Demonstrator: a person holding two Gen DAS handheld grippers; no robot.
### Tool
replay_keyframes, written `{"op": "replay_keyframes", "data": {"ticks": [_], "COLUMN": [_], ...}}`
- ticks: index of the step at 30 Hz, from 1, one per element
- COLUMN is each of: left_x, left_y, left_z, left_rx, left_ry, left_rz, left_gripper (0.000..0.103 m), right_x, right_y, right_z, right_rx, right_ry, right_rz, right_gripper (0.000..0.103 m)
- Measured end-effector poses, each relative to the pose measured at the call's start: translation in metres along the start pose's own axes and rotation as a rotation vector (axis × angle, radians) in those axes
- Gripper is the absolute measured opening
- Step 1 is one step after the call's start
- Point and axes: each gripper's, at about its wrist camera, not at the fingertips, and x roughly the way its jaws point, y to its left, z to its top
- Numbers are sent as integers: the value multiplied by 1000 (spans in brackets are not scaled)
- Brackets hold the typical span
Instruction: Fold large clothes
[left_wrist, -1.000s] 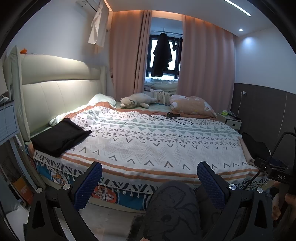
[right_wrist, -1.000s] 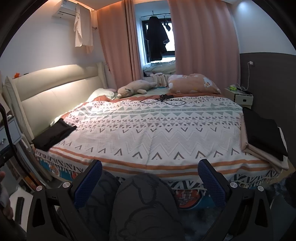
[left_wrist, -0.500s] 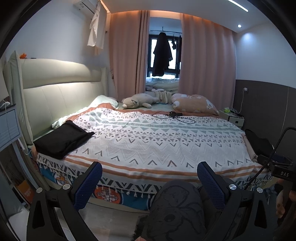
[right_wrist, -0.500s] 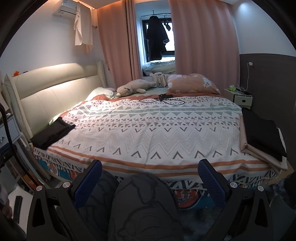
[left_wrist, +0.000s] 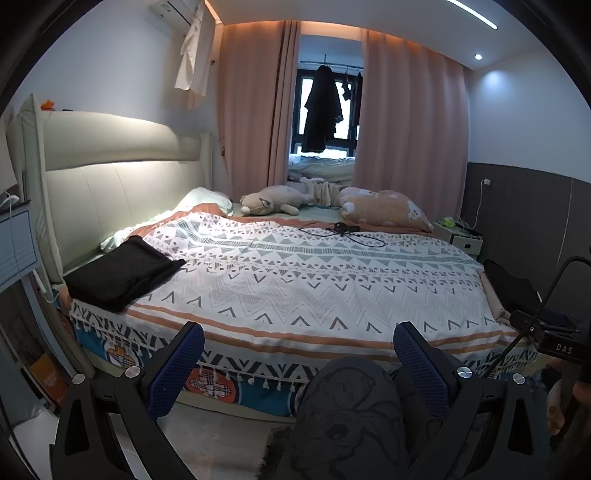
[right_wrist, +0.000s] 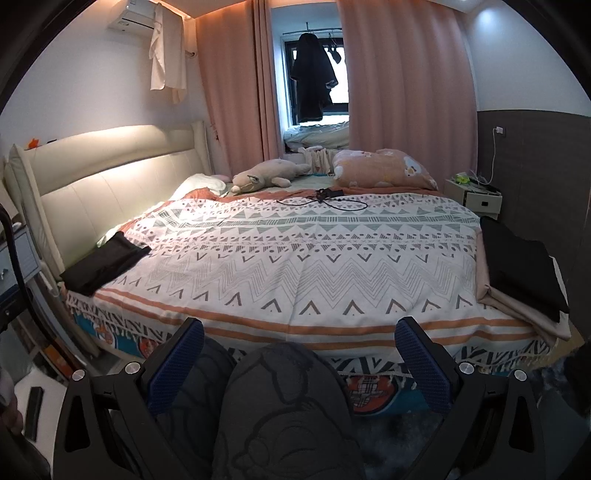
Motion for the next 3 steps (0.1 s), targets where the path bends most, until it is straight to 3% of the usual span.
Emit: {"op": "replay_keyframes", "data": {"ticks": [3], "left_x": [-4], "left_y": [1], "left_z": [0], "left_rx": [-1], "left_ry": [-5], "left_rz": [-1], "left_gripper": [102], "right_x": [1], "right_y": [0], "right_z": [0], "right_rx": [2], "right_ry": [1], "right_rz": [2], "right_gripper": [103]}}
